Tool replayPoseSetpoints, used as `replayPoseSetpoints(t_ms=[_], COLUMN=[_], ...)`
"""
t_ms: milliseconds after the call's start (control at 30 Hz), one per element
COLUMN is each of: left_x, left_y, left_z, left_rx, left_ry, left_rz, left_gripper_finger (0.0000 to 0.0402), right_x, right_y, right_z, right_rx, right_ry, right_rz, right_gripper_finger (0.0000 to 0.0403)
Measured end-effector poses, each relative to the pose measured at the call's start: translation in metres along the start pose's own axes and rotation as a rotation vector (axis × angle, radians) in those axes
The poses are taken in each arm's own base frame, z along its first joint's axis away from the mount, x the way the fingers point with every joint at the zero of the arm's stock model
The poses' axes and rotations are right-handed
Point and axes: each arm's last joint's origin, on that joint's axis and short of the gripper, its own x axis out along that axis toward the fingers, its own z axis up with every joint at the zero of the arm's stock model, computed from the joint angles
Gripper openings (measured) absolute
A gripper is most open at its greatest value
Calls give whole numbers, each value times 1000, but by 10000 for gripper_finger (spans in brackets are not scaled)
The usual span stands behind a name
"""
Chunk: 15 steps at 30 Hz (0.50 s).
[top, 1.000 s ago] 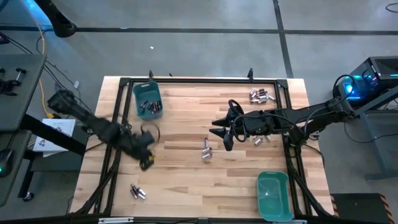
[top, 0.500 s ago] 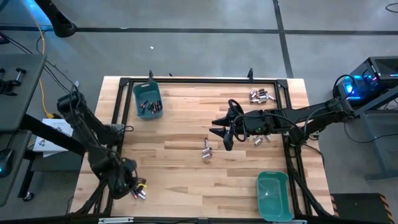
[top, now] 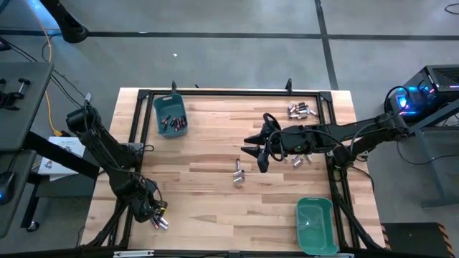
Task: Sort batteries
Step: Put the black battery into the blue bin
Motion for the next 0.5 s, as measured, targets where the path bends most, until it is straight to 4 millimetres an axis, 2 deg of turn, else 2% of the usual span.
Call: replayPoseSetpoints(t_ms=[300,367,500], left_x=[2,1,-3], left_y=[-3,-4,-8], left_z=[2,-2,-14], left_rx=[27,103,391], left_ry=[32,56,107], left_rz=[-14,-26,-78], left_gripper_finger=[127,127,127], right_x=[0,0,0], right_y=[1,1,1], right_z=[1,1,1], right_rx=[5,7,27], right_ry=[-10,-10,-10], right_rz=[10,10,10], right_gripper_finger=[165,165,165])
